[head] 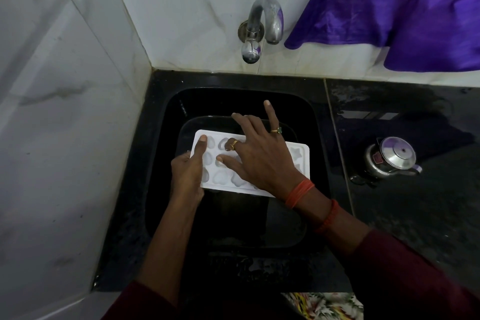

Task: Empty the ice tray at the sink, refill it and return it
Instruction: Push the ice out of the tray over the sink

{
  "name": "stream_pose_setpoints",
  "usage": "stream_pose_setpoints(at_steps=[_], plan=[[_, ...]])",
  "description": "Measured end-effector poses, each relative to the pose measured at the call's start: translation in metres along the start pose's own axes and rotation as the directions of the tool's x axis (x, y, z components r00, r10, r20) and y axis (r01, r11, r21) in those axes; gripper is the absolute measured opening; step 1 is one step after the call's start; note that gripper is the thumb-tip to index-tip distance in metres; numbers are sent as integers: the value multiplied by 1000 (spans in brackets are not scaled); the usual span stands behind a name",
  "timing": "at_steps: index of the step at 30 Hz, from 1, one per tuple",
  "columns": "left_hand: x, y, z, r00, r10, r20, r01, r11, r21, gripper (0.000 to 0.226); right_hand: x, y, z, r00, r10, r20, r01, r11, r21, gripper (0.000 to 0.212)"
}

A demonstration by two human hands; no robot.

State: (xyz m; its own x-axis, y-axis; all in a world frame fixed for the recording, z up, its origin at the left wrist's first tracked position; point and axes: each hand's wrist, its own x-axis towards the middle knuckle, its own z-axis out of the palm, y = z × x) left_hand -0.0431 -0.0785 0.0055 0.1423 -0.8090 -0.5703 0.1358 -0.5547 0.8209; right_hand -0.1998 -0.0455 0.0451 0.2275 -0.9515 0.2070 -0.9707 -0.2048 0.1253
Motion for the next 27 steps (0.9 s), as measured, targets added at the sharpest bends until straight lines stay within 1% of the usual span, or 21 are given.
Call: stream_pose_setpoints(at_steps=[6,10,17,21,24,27], plan=[[0,-2,4,1000,-15,-19,16,999,50,40,4,-1,1,998,34,62,-34,999,-7,65],[-2,-2,7,999,-17,-29,20,996,87,40,4,-4,5,999,26,41,-28,998,54,64],[-4,1,10,999,-16,-35,18,998,56,39,4,-5,12,998,-42,-45,45,996,76,65],[-4,2,12,1000,-1,-27,2,999,49,42,6,-4,10,998,-20,-62,22,999,39,65],[-5,1,15,1000,7,-9,-6,999,43,40,7,-4,8,999,18,-34,-17,1000,20,67],[-7,0,17,1000,0,-5,0,999,37,41,8,-5,7,999,16,-31,-15,999,29,68]])
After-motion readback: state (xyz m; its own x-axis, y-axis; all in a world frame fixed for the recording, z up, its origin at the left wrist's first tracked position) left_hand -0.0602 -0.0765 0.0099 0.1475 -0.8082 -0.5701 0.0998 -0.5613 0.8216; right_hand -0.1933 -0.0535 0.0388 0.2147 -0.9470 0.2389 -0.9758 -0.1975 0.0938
